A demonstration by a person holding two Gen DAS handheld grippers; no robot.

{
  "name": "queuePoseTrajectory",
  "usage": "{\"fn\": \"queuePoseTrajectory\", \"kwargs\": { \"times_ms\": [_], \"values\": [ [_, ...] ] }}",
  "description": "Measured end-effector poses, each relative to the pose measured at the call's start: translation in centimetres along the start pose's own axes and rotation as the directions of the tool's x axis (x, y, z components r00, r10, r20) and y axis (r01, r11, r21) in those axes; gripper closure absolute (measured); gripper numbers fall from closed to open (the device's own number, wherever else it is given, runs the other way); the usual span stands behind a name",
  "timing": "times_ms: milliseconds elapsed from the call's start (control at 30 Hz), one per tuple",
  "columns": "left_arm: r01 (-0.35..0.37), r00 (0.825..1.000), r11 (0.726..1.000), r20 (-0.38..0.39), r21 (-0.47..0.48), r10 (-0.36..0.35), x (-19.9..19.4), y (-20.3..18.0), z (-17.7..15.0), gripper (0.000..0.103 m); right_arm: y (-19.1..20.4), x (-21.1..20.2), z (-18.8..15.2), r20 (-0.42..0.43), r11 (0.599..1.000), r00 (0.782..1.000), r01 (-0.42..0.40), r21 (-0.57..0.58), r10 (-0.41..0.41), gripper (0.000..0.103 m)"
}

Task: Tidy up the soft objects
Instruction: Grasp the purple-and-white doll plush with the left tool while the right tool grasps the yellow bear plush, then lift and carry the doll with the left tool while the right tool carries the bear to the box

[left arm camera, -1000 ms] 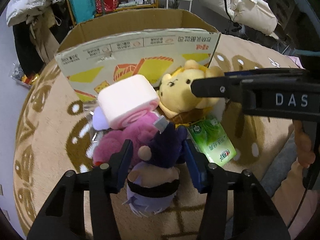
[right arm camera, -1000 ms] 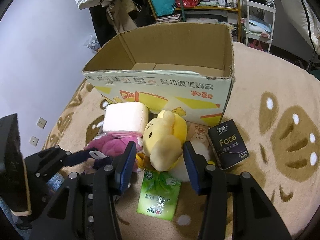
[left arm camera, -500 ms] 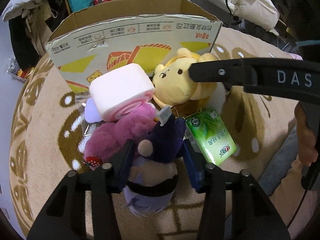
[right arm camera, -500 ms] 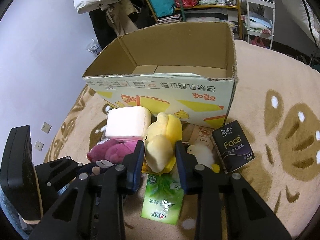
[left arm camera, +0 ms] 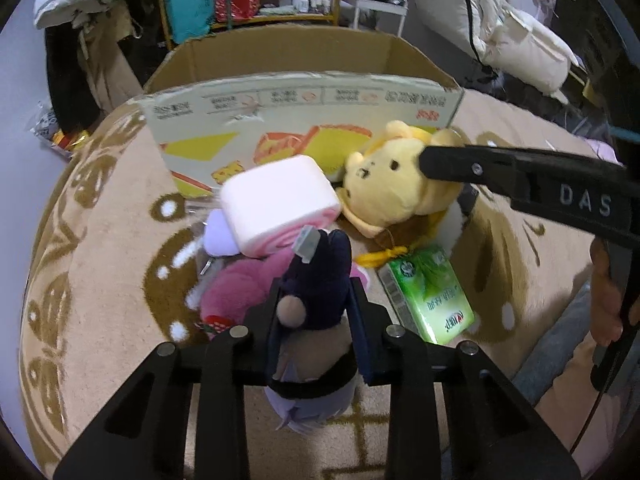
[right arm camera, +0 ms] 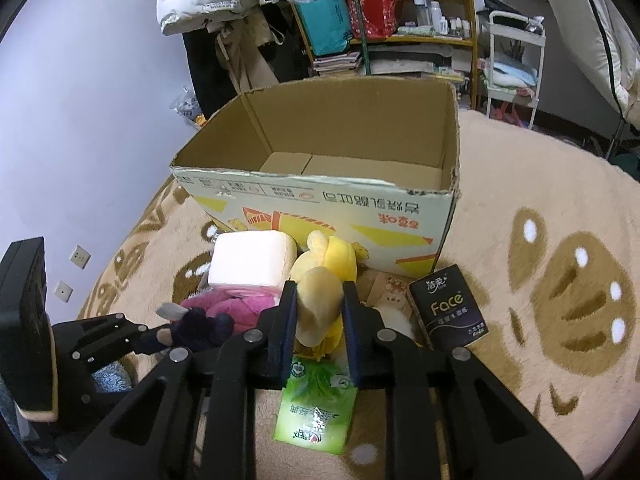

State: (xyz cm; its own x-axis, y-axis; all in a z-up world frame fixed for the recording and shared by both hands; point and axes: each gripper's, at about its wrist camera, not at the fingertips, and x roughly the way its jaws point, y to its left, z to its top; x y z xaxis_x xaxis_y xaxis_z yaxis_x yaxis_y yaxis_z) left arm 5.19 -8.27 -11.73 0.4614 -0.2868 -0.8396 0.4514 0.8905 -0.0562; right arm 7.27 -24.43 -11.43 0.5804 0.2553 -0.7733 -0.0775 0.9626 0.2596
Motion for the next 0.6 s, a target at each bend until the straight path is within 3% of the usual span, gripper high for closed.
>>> {"fn": "queuePoseTrajectory", "kwargs": {
  "times_ms": [367,600],
  "values": [
    [-0.092,0.985,0.993,0.142,-0.070,0.102,-3.3,1.4,0.0,0.075,0.2,-2.8,0.1,0.106,0.999,0.994,0.029,-0.017,-0.027,0.082],
    [-0.140,0.972,0.984,0.175,-0.110,0.158,-4.2,2.6,0.3,0.075,0.2,-4.5,0.1,0.173,0.999,0.984,0.042,-0.016,-0.038,0.082]
  ]
}}
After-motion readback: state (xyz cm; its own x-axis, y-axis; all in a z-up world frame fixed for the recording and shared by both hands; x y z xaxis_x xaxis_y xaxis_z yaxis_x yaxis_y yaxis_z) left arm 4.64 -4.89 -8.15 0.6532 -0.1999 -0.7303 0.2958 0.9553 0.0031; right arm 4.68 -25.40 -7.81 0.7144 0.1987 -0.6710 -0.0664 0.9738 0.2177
